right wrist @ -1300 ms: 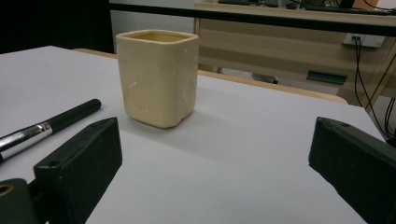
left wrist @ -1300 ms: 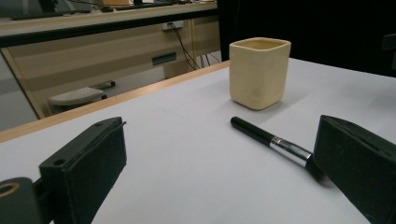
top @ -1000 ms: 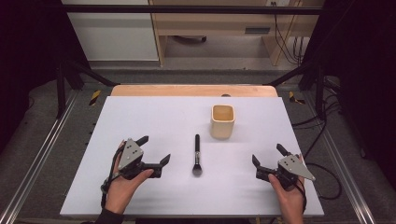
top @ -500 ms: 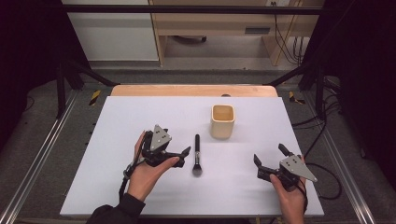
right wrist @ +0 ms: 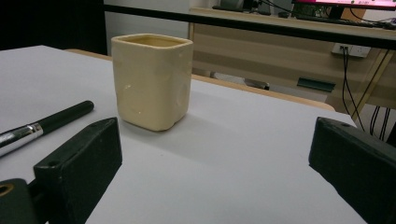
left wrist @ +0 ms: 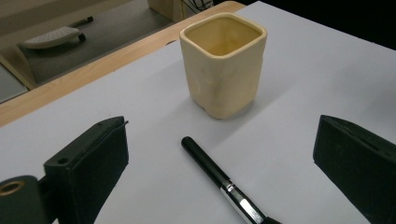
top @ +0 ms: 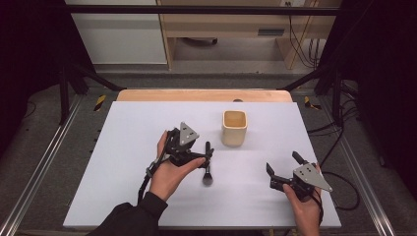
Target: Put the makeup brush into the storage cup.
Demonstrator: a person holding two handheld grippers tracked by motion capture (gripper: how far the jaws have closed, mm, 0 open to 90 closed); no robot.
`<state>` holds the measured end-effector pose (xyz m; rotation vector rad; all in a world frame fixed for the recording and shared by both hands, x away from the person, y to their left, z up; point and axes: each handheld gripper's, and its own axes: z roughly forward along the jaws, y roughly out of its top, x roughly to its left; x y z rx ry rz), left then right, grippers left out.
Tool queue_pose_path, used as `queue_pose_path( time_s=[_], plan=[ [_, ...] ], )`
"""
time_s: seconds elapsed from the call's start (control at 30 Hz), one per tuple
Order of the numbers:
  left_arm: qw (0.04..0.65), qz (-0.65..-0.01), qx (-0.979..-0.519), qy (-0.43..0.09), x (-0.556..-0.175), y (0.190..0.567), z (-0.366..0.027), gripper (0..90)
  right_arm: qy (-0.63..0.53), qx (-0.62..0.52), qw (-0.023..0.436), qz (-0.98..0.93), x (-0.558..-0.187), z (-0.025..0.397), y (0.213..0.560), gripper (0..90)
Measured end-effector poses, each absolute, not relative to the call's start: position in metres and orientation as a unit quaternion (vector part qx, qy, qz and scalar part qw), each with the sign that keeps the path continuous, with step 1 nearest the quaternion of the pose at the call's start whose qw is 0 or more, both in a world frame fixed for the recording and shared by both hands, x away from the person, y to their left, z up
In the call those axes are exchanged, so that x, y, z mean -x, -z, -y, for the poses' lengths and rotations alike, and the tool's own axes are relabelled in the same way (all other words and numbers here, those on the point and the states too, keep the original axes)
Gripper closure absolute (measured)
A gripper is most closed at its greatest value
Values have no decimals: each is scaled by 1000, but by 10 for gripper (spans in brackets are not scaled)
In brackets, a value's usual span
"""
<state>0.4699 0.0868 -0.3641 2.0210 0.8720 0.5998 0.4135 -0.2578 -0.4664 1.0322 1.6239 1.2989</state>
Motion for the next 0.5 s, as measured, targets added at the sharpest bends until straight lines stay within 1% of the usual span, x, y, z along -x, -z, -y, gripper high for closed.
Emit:
queue_pose_path(
  time_s=[0.1, 0.2, 0.33, 0.5],
  plan=[
    [399, -348, -815, -237, -473, 364, -82, 30, -514, -408, 398, -641, -413, 258, 466, 28],
    [400, -357, -812, -230, -475, 366, -75, 33, -515, -407, 400, -640, -414, 258, 467, 28],
    [385, -351, -823, -227, -479, 370, -68, 35, -514, -408, 400, -639, -414, 259, 467, 27],
    [383, -358, -823, -219, -483, 375, -58, 40, -514, -407, 400, -641, -414, 258, 467, 26]
  ],
)
